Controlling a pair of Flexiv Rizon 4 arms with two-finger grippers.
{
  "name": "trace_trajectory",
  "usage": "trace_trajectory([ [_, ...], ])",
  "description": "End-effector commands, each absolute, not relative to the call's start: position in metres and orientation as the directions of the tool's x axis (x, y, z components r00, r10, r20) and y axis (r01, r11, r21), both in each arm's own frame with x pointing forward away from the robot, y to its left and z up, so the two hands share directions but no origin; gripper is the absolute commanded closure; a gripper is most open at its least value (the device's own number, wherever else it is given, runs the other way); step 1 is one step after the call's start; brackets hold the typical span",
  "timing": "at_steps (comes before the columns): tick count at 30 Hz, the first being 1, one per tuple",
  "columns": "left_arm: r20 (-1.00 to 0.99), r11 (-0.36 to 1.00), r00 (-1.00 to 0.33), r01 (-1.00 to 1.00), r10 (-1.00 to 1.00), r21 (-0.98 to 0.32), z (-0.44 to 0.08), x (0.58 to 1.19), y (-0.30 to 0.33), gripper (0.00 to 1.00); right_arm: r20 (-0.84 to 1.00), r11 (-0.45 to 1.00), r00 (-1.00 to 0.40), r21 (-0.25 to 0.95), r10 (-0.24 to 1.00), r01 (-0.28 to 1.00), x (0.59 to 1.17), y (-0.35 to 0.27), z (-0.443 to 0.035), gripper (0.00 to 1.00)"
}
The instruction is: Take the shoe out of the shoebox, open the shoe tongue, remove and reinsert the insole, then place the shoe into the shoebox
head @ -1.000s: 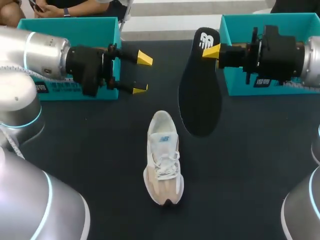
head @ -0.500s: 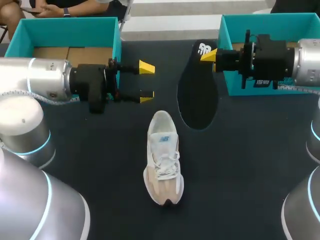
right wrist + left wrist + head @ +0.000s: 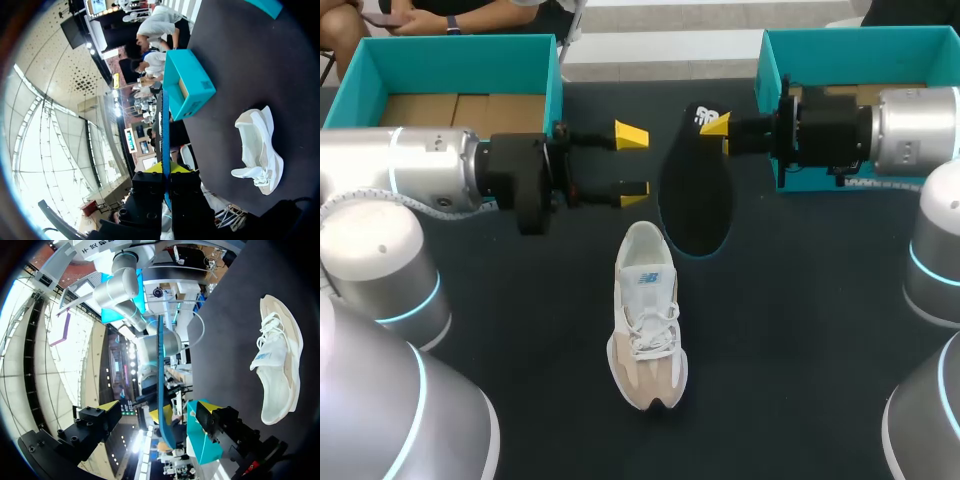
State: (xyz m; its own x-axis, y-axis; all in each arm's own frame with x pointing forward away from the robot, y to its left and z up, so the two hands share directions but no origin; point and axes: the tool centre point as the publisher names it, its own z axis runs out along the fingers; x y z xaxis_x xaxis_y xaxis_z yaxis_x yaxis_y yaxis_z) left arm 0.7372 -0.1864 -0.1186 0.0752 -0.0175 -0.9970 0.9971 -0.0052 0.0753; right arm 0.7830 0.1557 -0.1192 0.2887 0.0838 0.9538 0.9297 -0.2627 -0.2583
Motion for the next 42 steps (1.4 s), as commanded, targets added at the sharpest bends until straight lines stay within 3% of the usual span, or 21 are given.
trace_trajectory([
  [1,-0.997,-0.009,0.078,0.997,-0.028,0.078,-0.123,0.741,-0.206,0.1,0.957,-0.272,0.283,-0.256,0.064,0.928,0.789,0.171,-0.127,1.0],
  [2,-0.997,-0.018,0.077,0.997,-0.033,0.077,-0.123,0.74,-0.209,0.31,0.957,-0.275,0.282,-0.256,0.06,0.927,0.79,0.172,-0.127,1.0],
  [4,-0.996,-0.024,0.08,0.996,-0.035,0.081,-0.123,0.739,-0.215,0.51,0.958,-0.277,0.279,-0.253,0.058,0.927,0.792,0.173,-0.128,1.0],
  [12,-0.996,-0.031,0.078,0.996,-0.05,0.079,-0.124,0.737,-0.223,0.8,0.96,-0.283,0.275,-0.25,0.052,0.926,0.793,0.175,-0.129,1.0],
  [15,-0.996,-0.031,0.074,0.997,-0.049,0.075,-0.127,0.737,-0.224,1.0,0.959,-0.288,0.278,-0.252,0.049,0.924,0.791,0.176,-0.13,1.0],
  [23,-0.997,-0.038,0.055,0.998,-0.054,0.057,-0.13,0.736,-0.222,1.0,0.965,-0.296,0.258,-0.232,0.053,0.927,0.79,0.175,-0.129,0.97],
  [24,-0.997,-0.039,0.052,0.998,-0.056,0.054,-0.129,0.737,-0.22,1.0,0.971,-0.292,0.233,-0.206,0.06,0.934,0.79,0.174,-0.126,0.0],
  [33,-0.998,-0.043,0.04,0.998,-0.056,0.043,-0.121,0.735,-0.196,1.0,0.995,-0.131,-0.001,0.014,0.103,0.991,0.776,0.154,-0.111,0.0],
  [42,-0.998,-0.028,0.036,0.999,-0.048,0.037,-0.111,0.732,-0.176,1.0,0.993,-0.037,-0.026,0.03,0.116,0.999,0.744,0.132,-0.111,0.0],
])
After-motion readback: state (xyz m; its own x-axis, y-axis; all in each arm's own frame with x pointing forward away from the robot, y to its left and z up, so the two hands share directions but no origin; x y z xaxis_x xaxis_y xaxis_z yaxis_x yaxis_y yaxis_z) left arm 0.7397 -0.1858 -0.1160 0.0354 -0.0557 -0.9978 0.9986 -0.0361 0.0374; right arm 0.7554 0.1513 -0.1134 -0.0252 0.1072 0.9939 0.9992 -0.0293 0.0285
